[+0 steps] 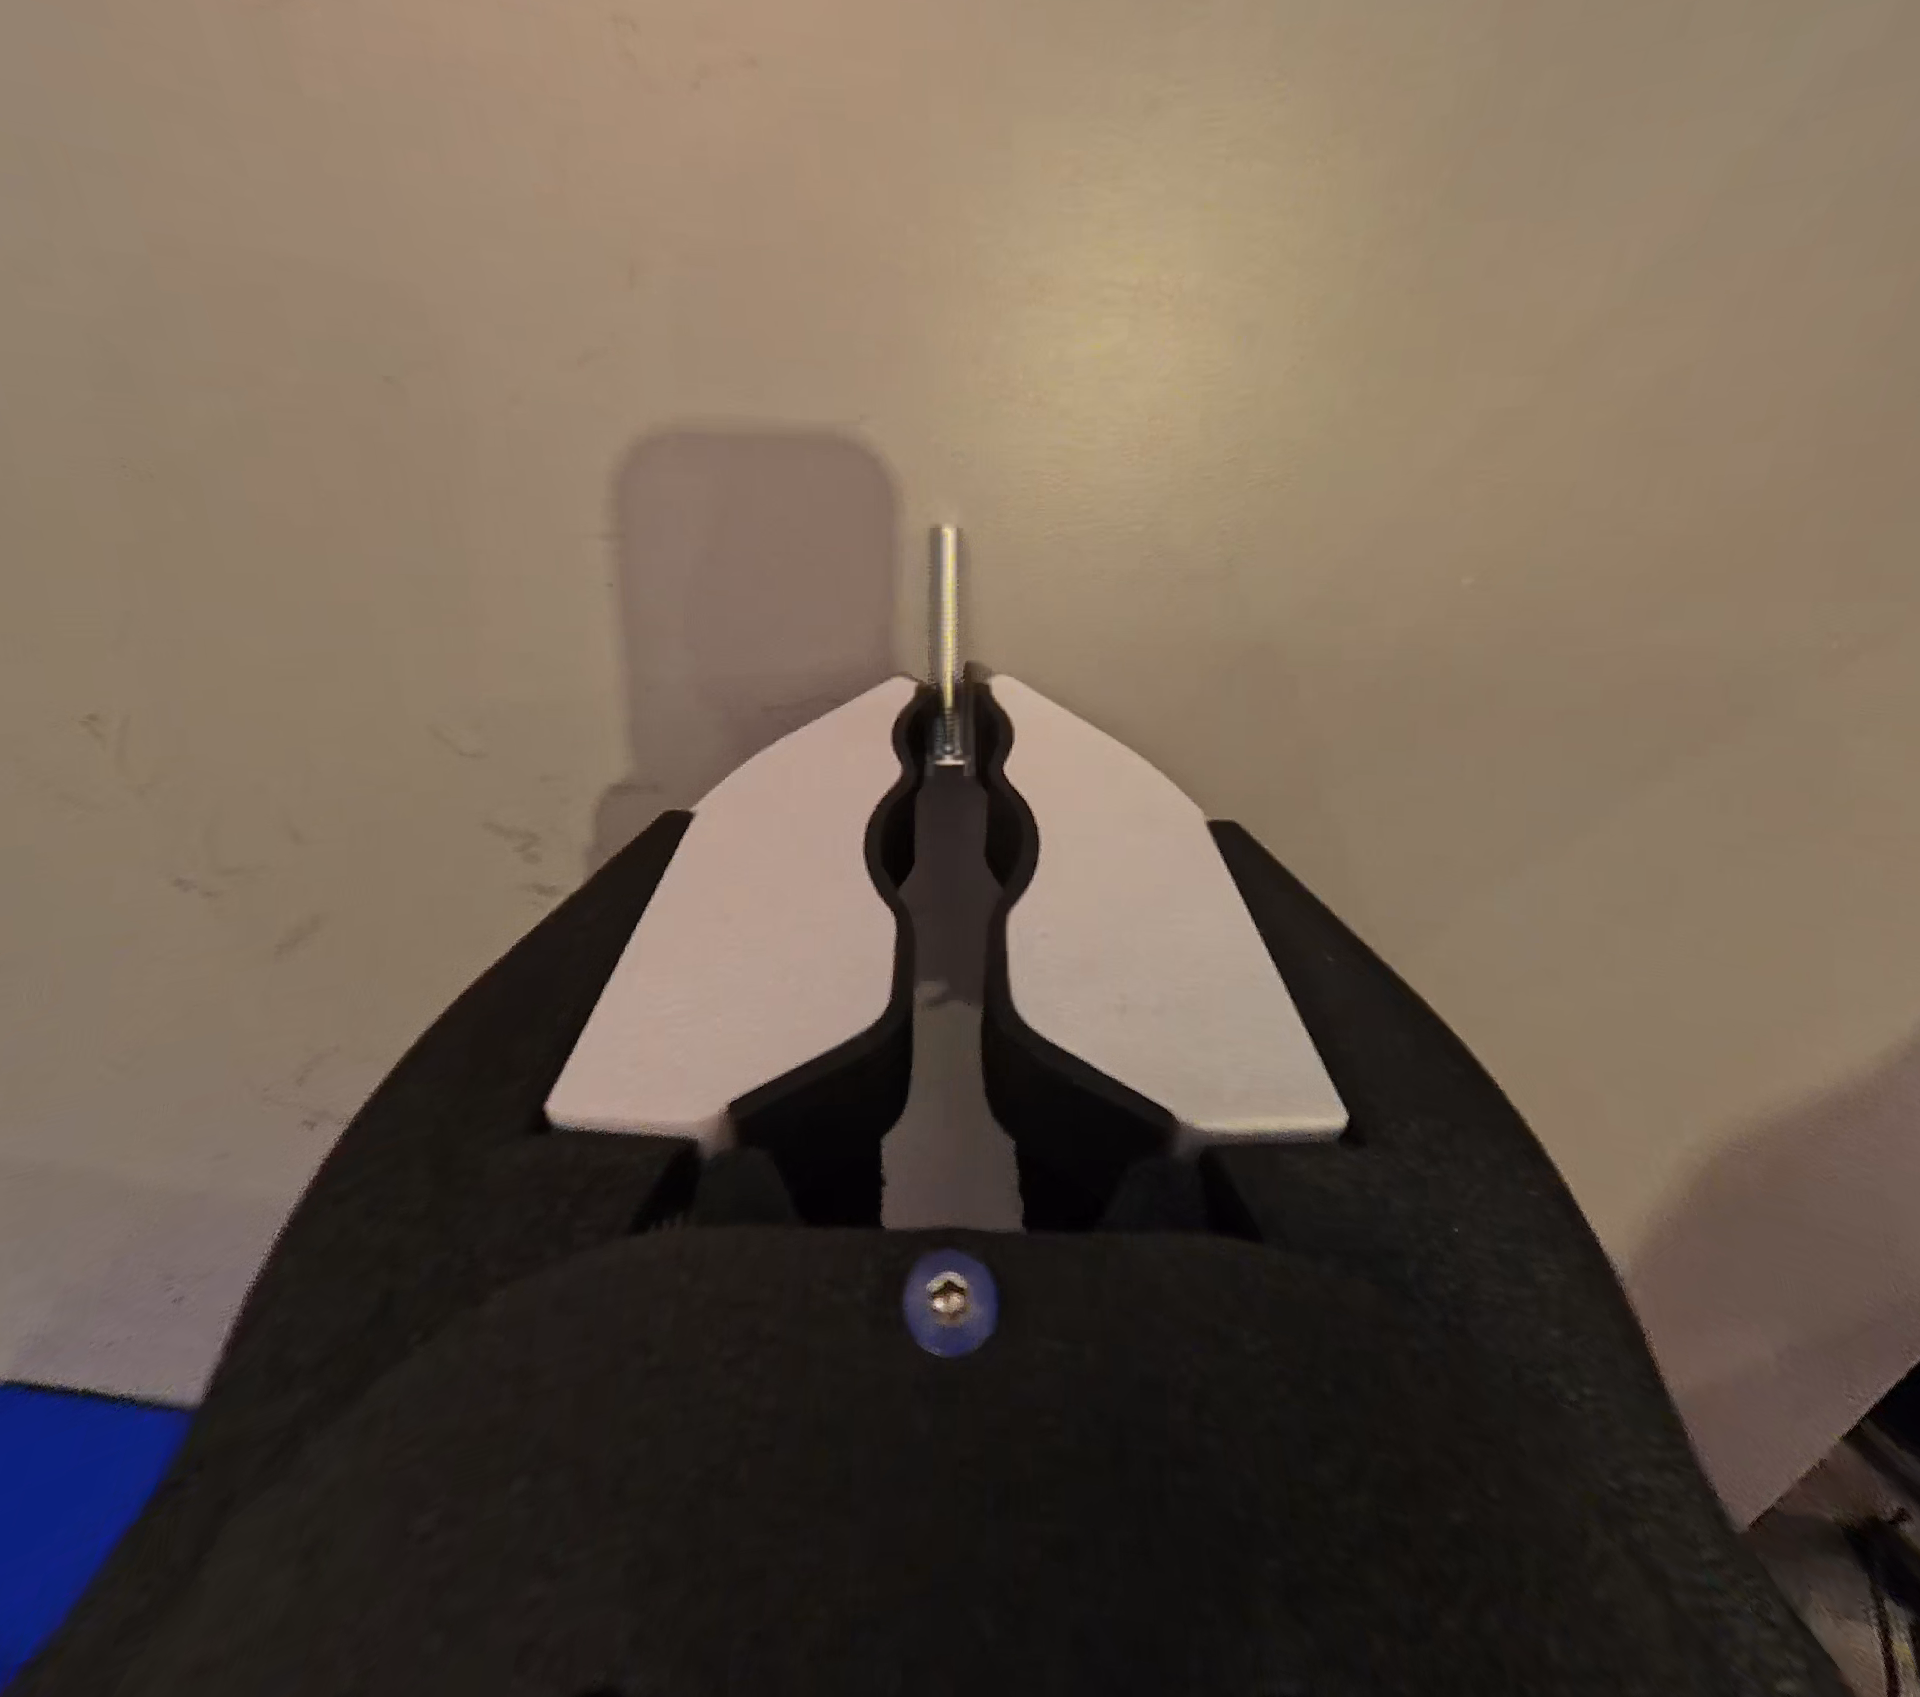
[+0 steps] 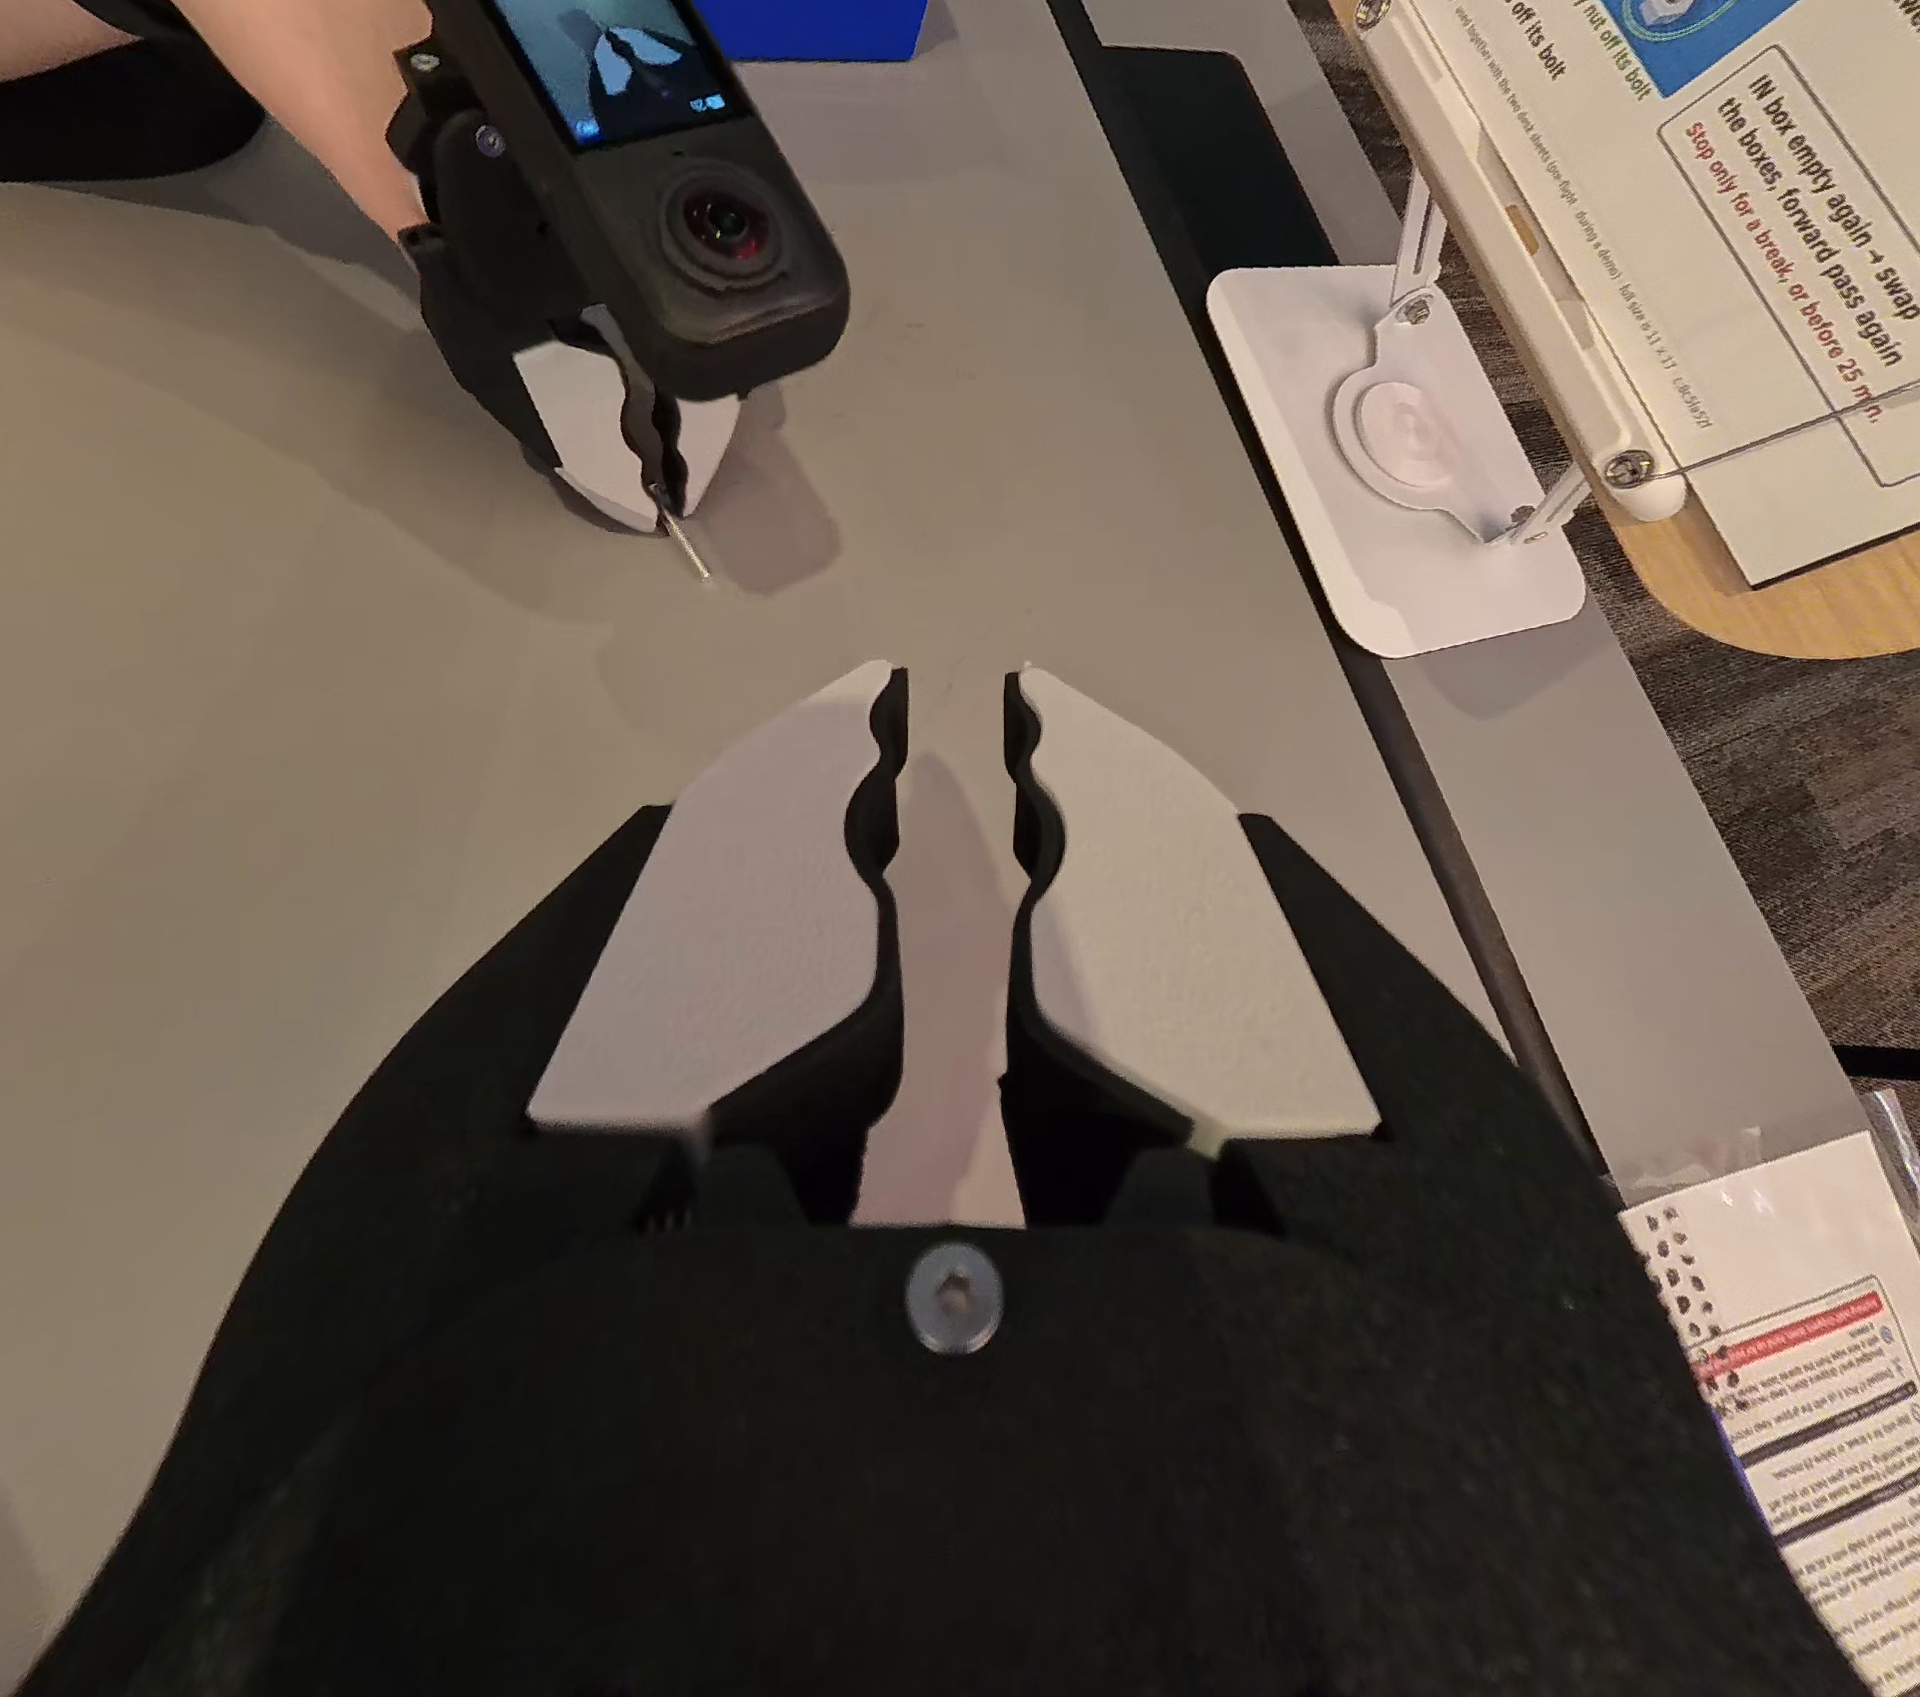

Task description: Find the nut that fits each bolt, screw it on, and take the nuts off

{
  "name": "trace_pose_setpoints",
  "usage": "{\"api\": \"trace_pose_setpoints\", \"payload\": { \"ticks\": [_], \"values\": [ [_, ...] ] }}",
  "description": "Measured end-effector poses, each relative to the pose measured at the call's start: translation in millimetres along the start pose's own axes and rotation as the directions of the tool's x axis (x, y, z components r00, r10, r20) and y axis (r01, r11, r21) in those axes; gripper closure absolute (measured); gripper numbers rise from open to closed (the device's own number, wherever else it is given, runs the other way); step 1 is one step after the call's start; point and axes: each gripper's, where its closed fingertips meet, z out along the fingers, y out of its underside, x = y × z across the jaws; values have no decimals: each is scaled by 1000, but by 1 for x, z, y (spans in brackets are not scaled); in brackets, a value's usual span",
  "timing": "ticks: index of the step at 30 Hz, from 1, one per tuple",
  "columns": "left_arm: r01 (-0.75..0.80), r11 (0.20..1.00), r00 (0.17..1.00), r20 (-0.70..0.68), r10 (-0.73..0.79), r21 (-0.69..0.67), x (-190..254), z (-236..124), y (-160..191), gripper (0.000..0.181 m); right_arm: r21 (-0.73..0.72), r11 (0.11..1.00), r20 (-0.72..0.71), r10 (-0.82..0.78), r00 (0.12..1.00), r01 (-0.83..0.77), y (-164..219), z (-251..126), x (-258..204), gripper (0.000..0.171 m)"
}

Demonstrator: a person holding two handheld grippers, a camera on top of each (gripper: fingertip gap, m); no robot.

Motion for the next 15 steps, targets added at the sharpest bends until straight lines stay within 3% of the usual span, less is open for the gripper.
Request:
{"api": "trace_pose_setpoints", "payload": {
  "ticks": [5, 11, 15],
  "values": [
    [21, 997, 998, -66, -16, 79, 3, -20, -6, 164, -5, 1000, 4, -6, 1000, 6, 0, -1, -2, 154],
    [66, 960, 993, 80, -90, 271, -31, -111, 9, 166, -2, 1000, 6, -17, 1000, 17, -2, -1, -5, 154],
    [52, 941, 956, 256, -144, 335, -60, -171, 58, 163, 64, 997, 107, 24, 994, -31, -18, -6, -23, 154]
  ]
}}
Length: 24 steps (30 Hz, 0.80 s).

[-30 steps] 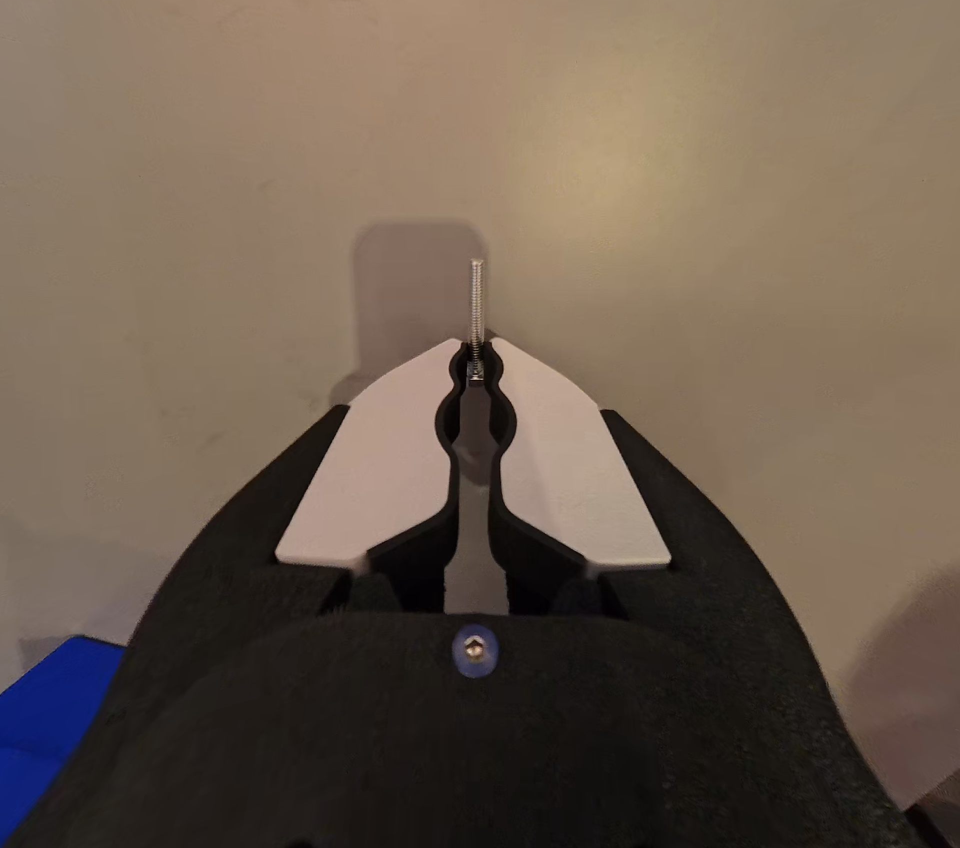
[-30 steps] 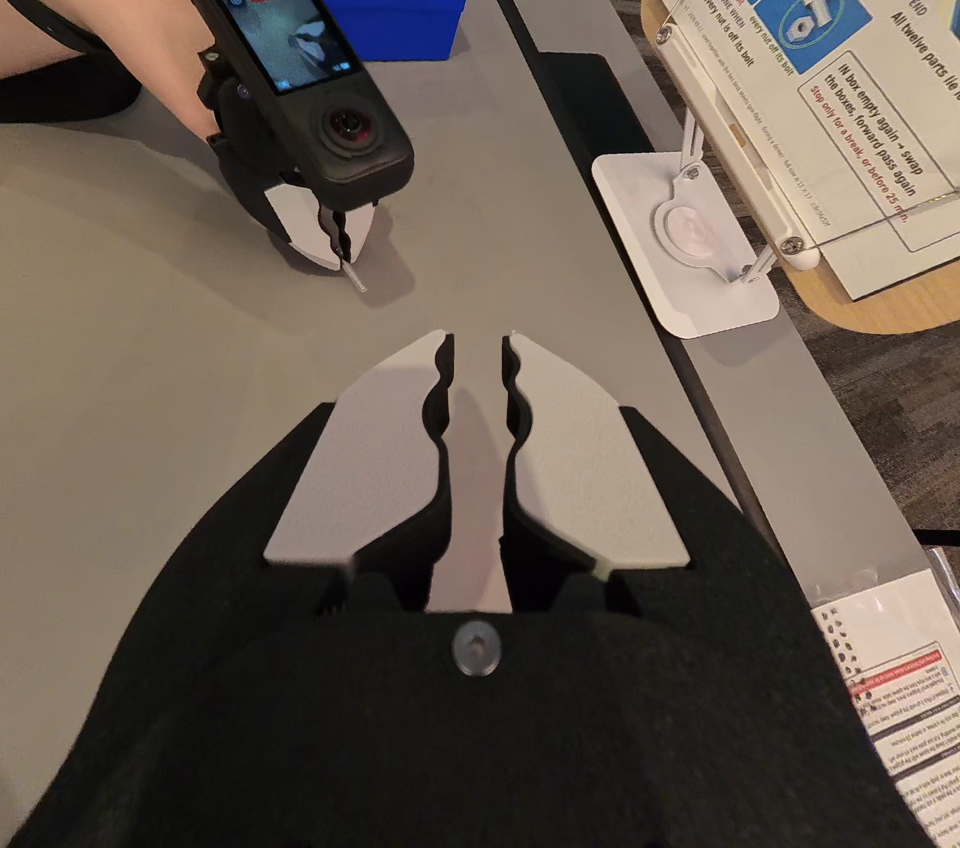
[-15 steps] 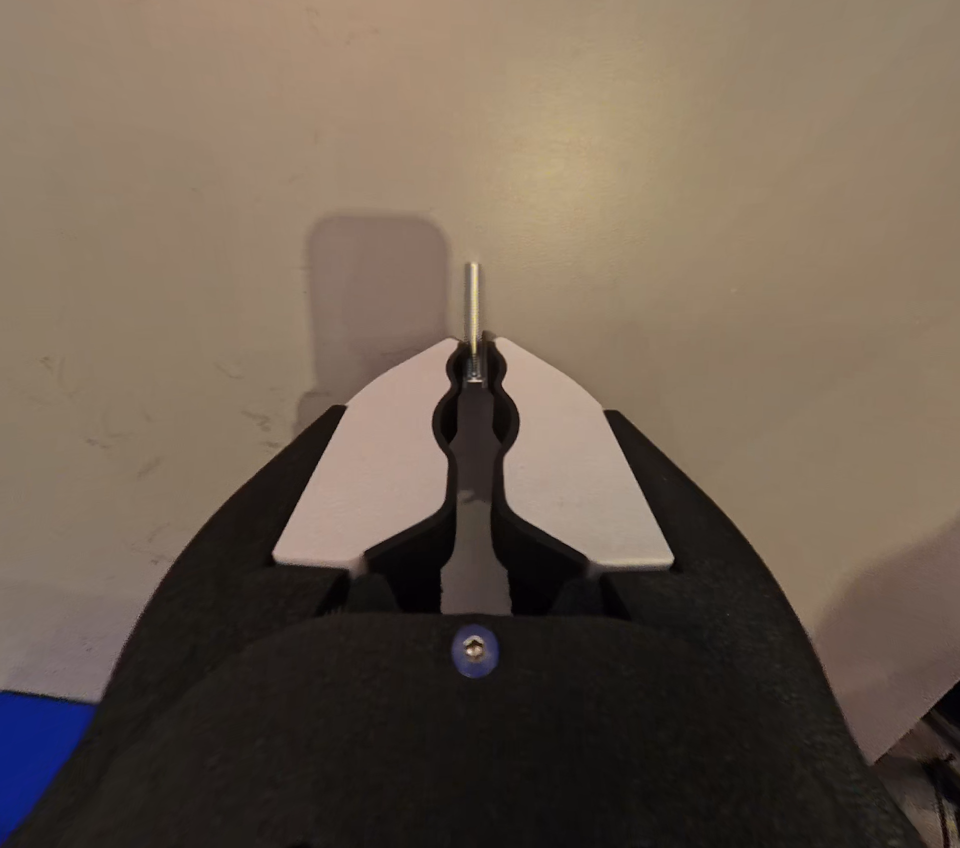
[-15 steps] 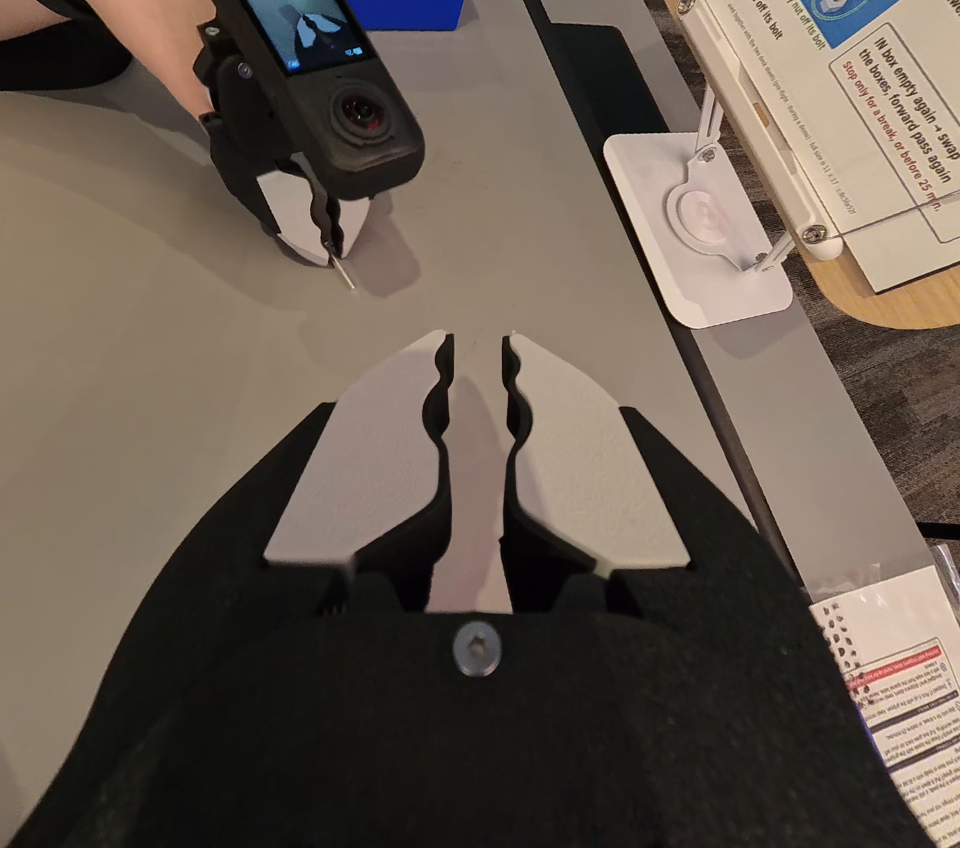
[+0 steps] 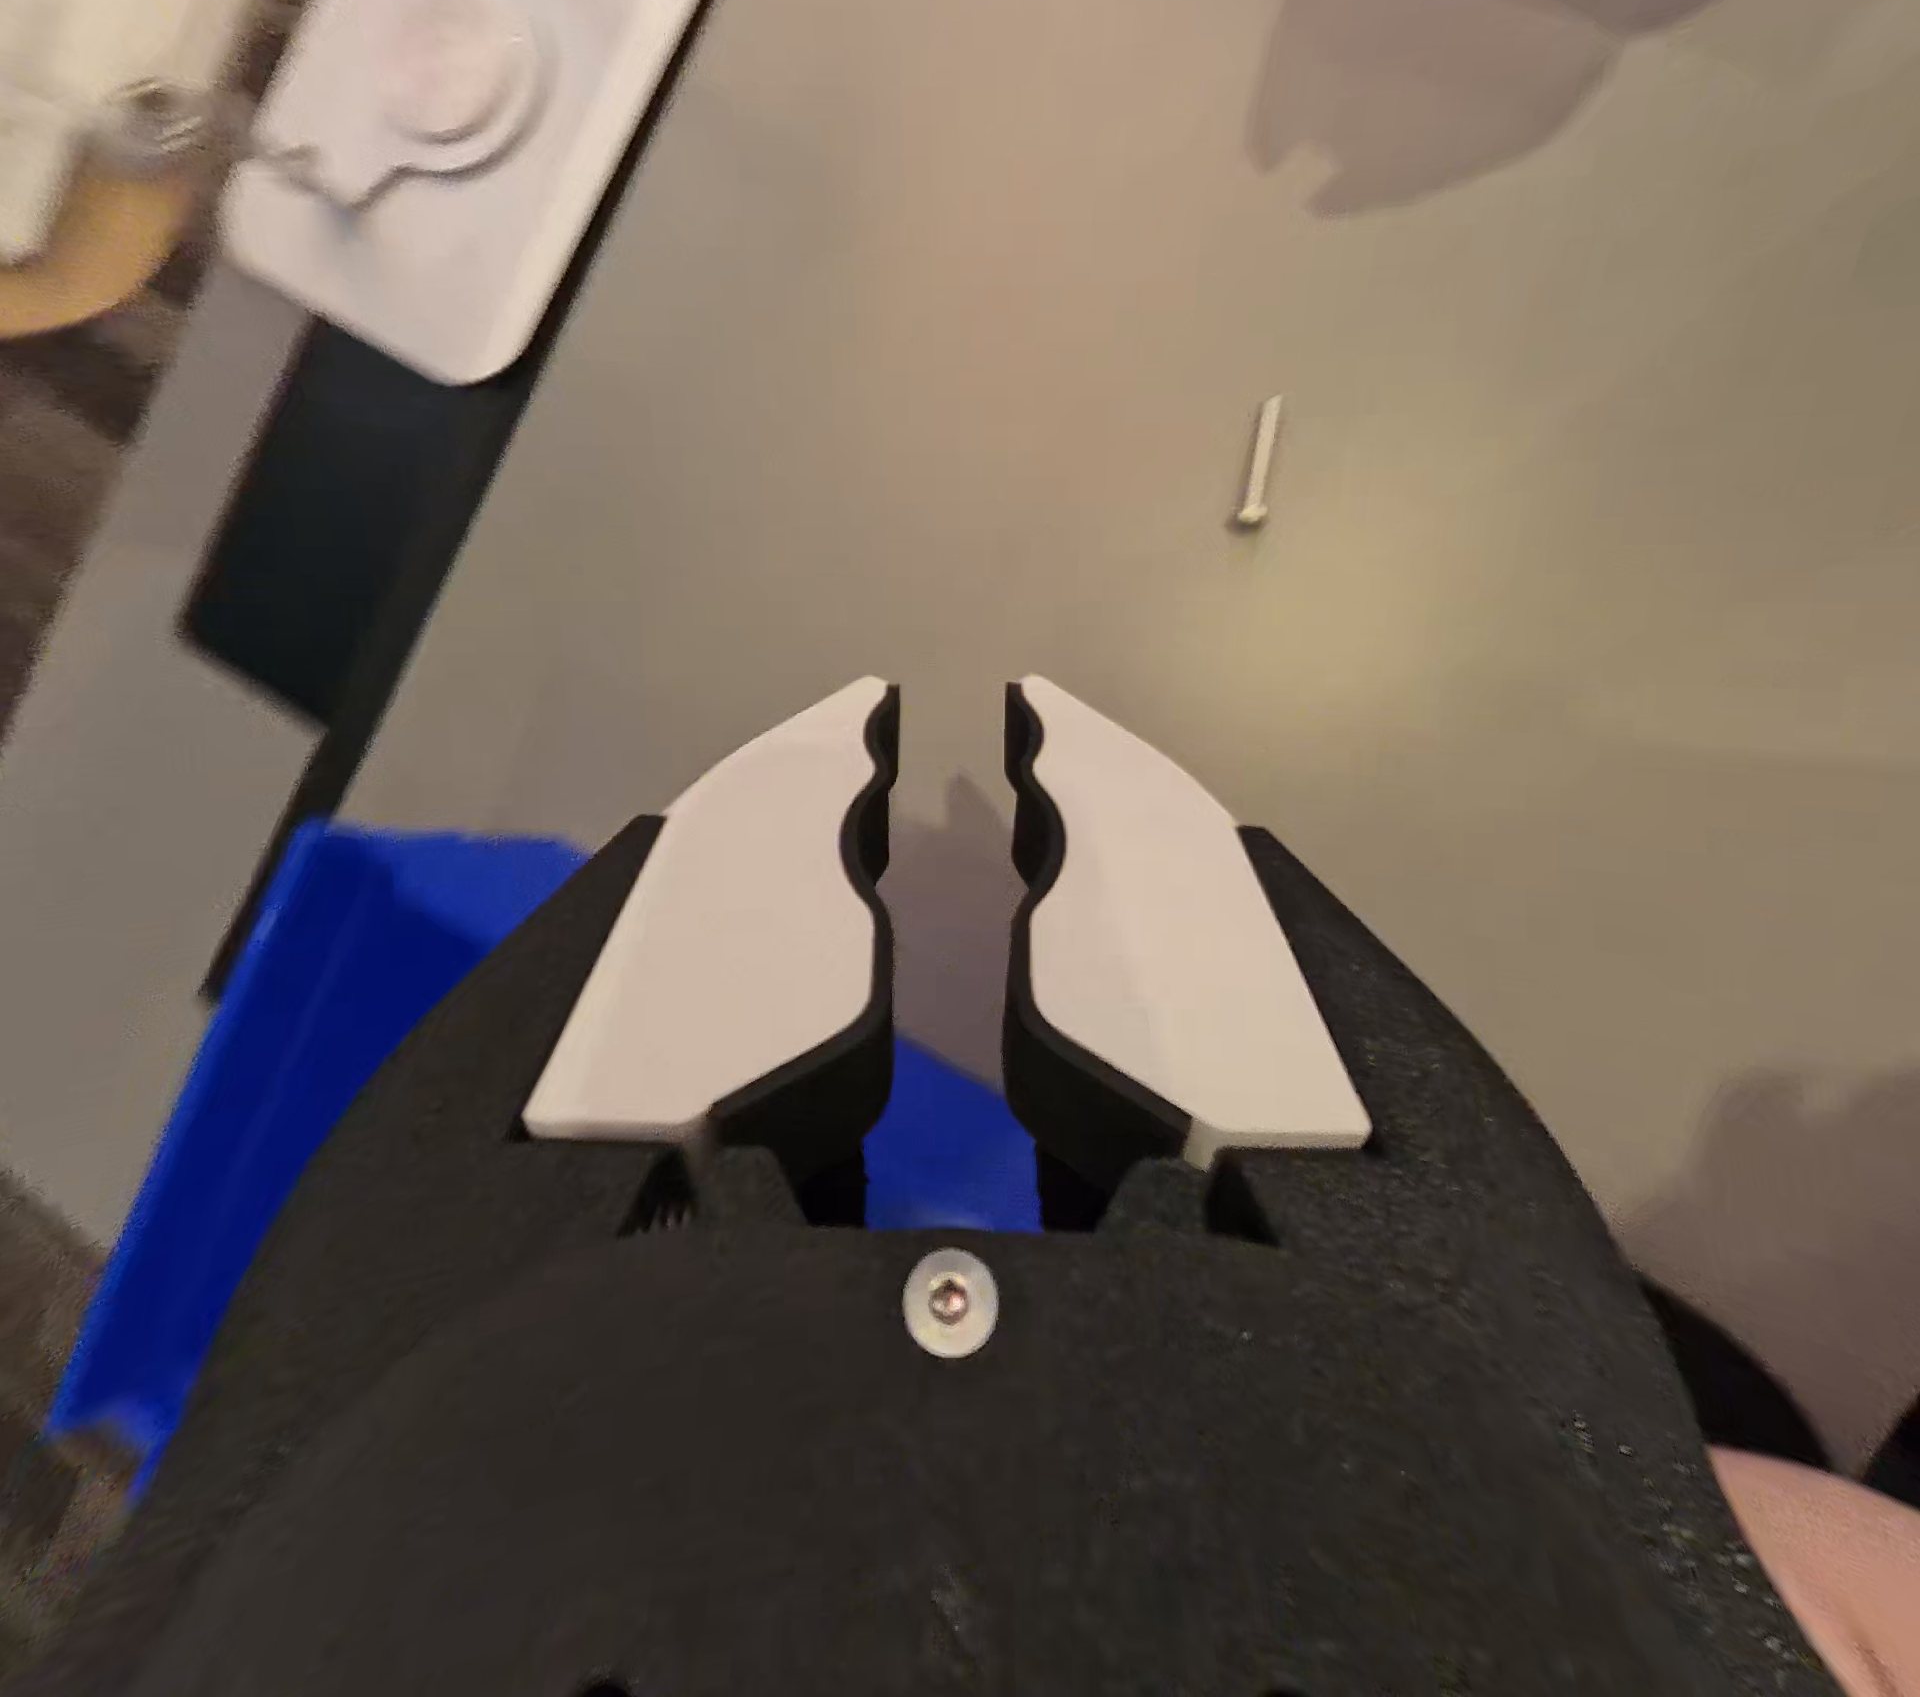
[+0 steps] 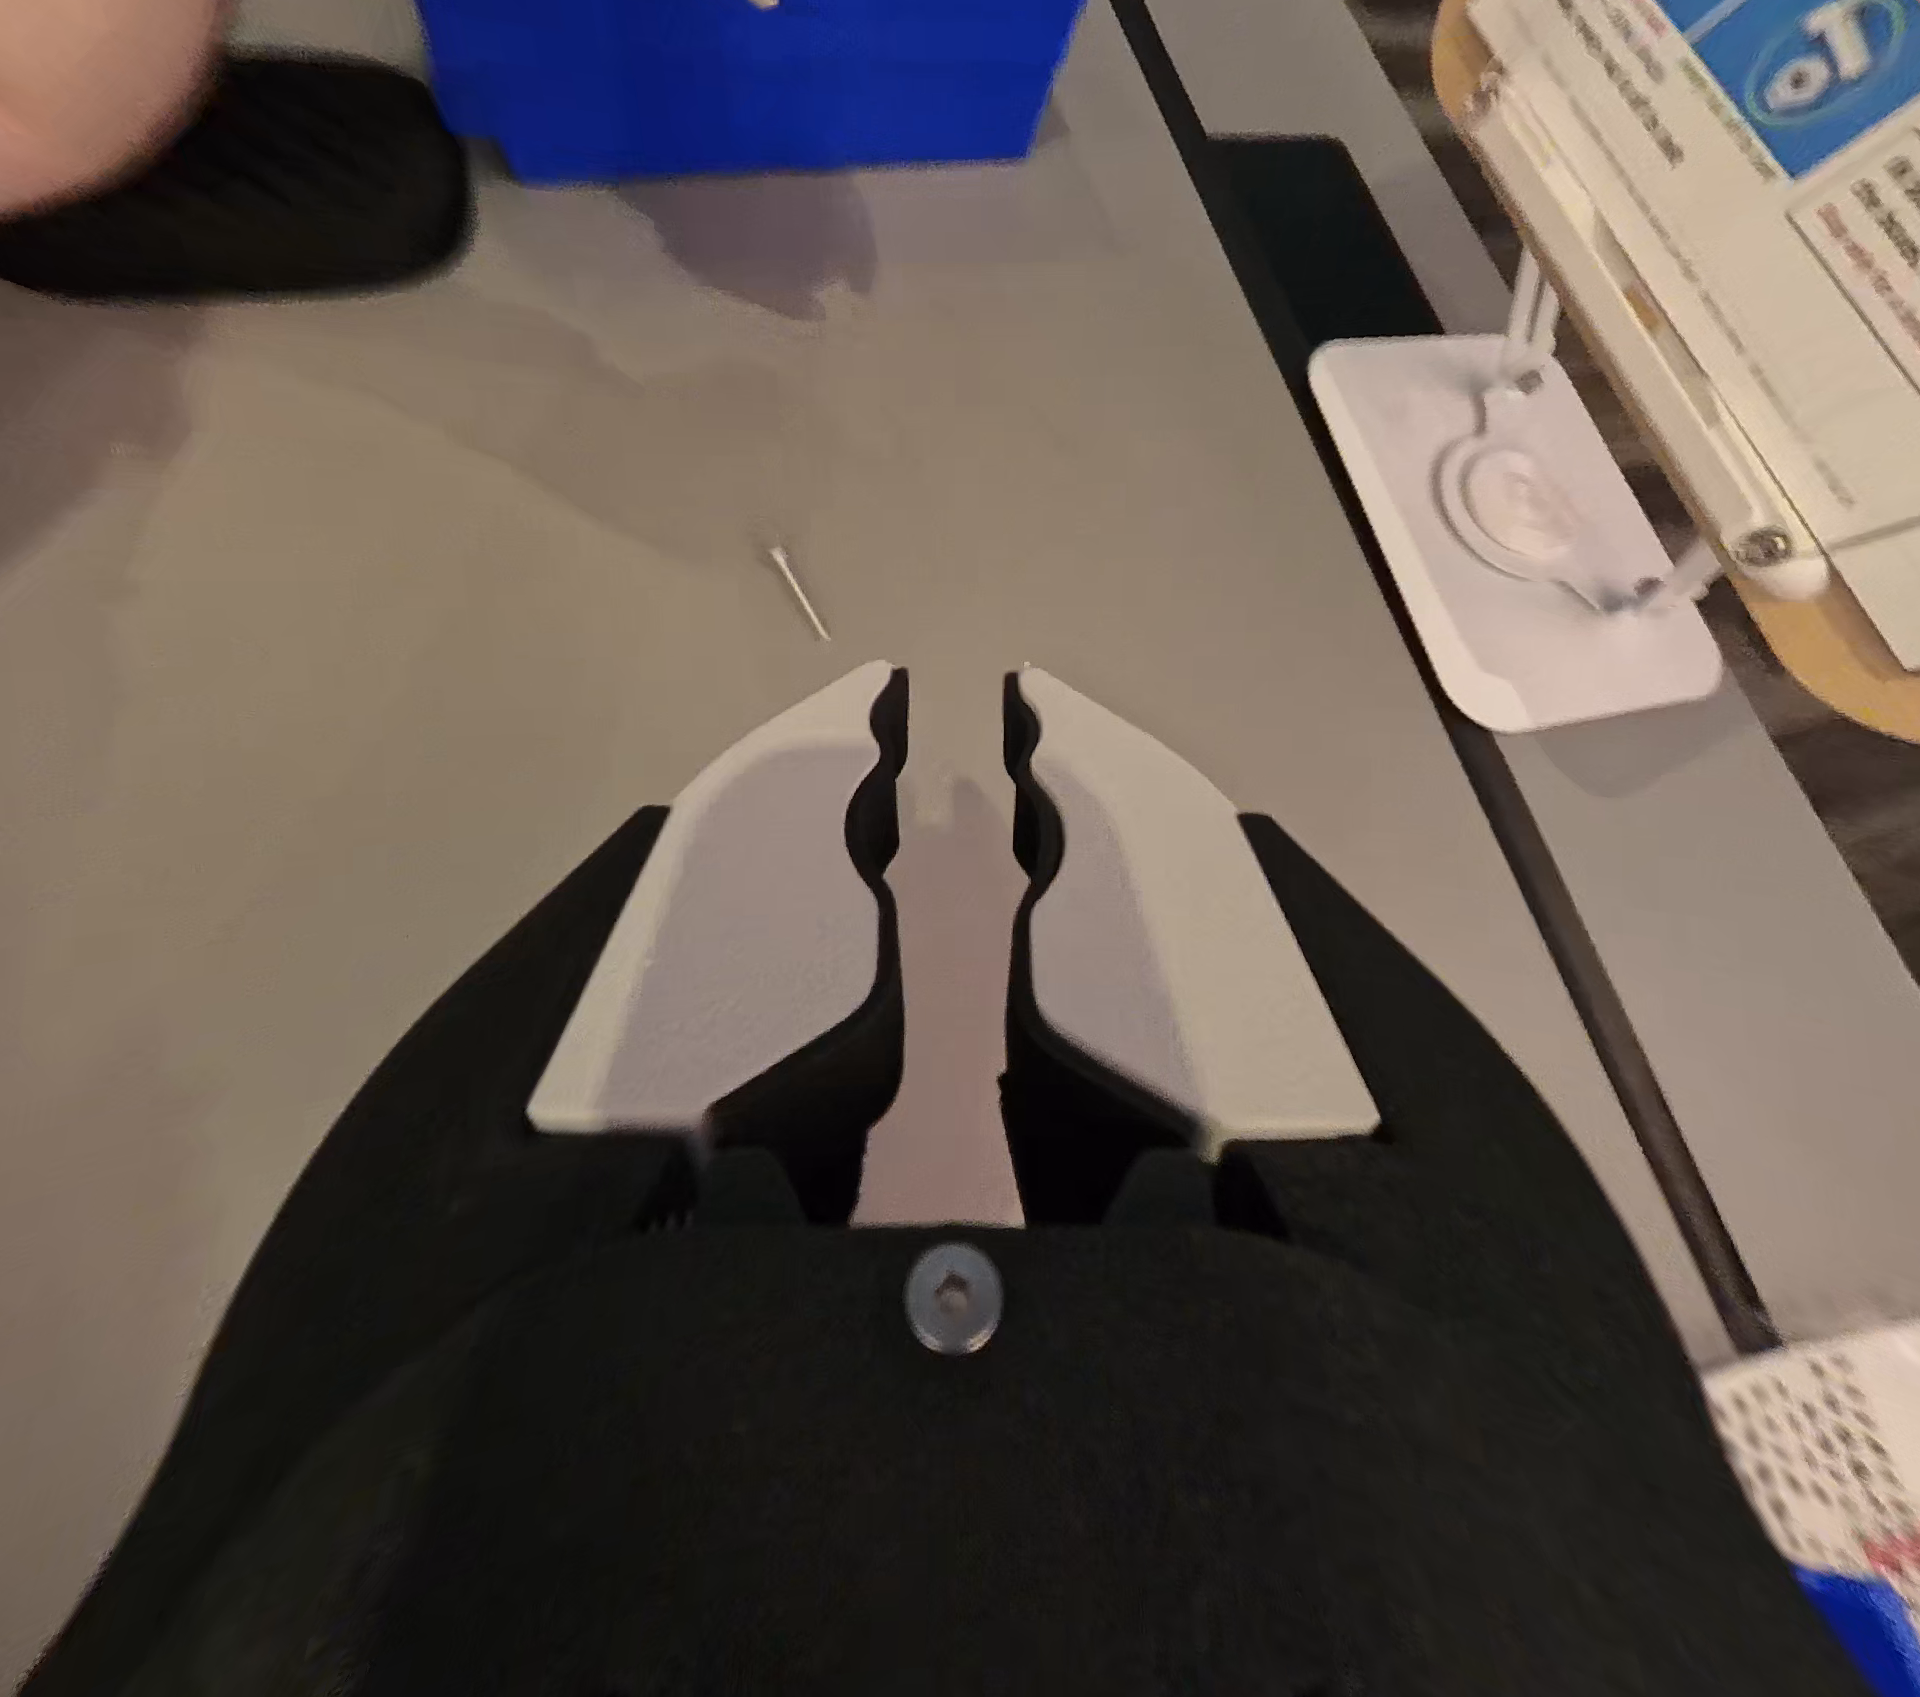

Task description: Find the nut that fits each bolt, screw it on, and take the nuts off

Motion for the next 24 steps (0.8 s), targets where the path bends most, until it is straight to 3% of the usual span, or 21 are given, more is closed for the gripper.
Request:
{"api": "trace_pose_setpoints", "payload": {
  "ticks": [3, 5, 8, 10, 14, 17, 24],
  "values": [
    [68, 998, 994, 85, -69, 13, -32, -38, 40, 162, 80, 997, 41, 2, 999, -5, -22, -5, -15, 155],
    [153, 988, 987, 50, -152, -24, -37, -53, 82, 161, 105, 994, 48, -7, 999, 2, -30, -7, -21, 155],
    [264, 948, 963, 1, -268, -178, -39, -52, 152, 160, 127, 992, 51, 13, 999, -19, -39, -7, -21, 155],
    [356, 902, 926, -37, -375, -244, -40, -45, 179, 162, 143, 988, 77, 39, 996, -50, -44, -5, -21, 155],
    [428, 856, 868, -131, -479, -291, -39, -21, 190, 165, 155, 983, 92, 84, 992, -98, -52, 0, -17, 155],
    [423, 818, 858, -118, -500, -390, -40, -4, 205, 161, 154, 984, 93, 77, 993, -91, -56, 3, -18, 155],
    [436, 768, 839, -97, -536, -469, -47, 21, 225, 156, 123, 990, 107, 57, 993, -70, -46, 9, -25, 155]
  ]
}}
